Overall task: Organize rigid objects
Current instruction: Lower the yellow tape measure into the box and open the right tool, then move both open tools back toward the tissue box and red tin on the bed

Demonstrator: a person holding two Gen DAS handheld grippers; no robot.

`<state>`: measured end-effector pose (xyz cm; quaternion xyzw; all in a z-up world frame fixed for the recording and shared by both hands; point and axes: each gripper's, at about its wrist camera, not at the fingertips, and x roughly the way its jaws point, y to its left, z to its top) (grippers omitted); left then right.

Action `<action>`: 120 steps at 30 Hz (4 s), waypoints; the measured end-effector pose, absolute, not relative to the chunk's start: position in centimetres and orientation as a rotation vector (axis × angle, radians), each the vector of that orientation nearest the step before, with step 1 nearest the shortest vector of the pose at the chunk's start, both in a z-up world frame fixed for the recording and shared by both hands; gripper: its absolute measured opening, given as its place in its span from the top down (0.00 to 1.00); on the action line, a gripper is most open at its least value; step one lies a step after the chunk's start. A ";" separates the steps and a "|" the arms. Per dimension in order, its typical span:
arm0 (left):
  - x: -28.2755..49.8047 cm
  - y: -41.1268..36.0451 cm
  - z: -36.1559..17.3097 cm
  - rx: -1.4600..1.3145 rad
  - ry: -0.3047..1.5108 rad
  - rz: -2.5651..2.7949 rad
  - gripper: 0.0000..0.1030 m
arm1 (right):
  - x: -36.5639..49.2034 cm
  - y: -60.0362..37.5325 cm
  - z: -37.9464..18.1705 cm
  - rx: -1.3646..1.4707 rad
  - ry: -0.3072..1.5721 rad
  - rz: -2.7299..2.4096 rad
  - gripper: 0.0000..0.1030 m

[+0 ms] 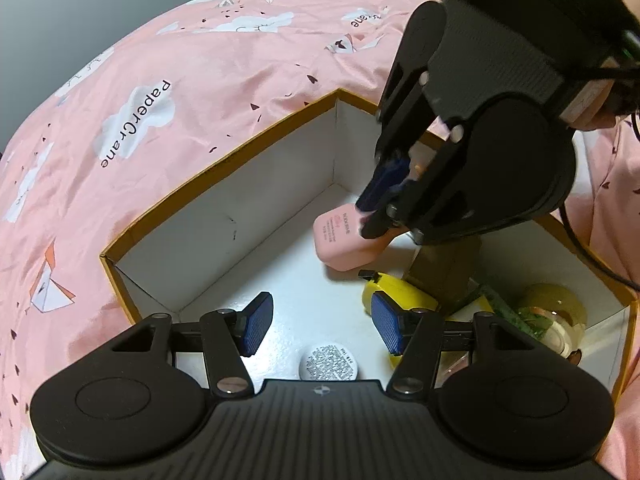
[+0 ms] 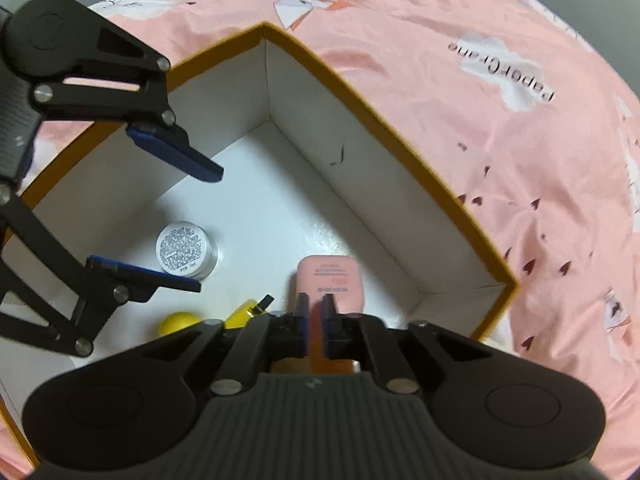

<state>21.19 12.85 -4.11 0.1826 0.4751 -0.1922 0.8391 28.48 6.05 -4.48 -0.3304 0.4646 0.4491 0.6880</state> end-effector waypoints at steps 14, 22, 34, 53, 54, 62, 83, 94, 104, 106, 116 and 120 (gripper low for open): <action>22.0 12.0 -5.0 0.394 1.030 -0.400 0.35 | 30.1 6.2 -5.7 -0.712 1.076 0.997 0.83; 22.1 12.5 -5.0 0.364 1.034 -0.404 0.36 | 30.9 6.9 -5.1 -0.682 1.070 0.978 0.47; 22.6 12.0 -5.6 0.374 1.045 -0.412 0.36 | 31.0 7.4 -6.0 -0.732 1.047 0.955 0.55; 23.2 12.4 -6.1 0.353 1.062 -0.412 0.37 | 30.5 8.0 -6.9 -0.697 1.085 1.049 0.58; 23.3 12.5 -6.2 0.351 1.065 -0.414 0.37 | 30.4 7.8 -7.1 -0.714 1.088 1.045 0.58; 23.7 12.1 -6.1 0.366 1.073 -0.412 0.37 | 30.2 7.3 -7.1 -0.685 1.120 1.036 0.58; 24.2 2.3 -0.5 0.508 0.903 -0.621 0.50 | 30.8 -10.4 0.3 -0.325 0.934 0.772 0.58; 26.1 -4.2 -5.2 0.758 1.011 -0.714 0.41 | 30.8 -17.0 -7.5 -0.047 0.942 0.616 0.61; 29.3 -7.8 -11.8 1.003 1.238 -0.710 0.47 | 31.5 -18.2 -11.5 0.111 0.921 0.619 0.65; 29.8 -8.2 -12.8 1.033 1.265 -0.700 0.47 | 31.9 -18.4 -11.8 0.123 0.937 0.607 0.66; 31.1 -9.0 -15.2 1.119 1.344 -0.663 0.38 | 32.7 -18.3 -12.9 0.123 0.976 0.585 0.69; 31.1 -9.0 -15.4 1.151 1.310 -0.656 0.41 | 32.8 -18.4 -13.0 0.128 0.979 0.576 0.73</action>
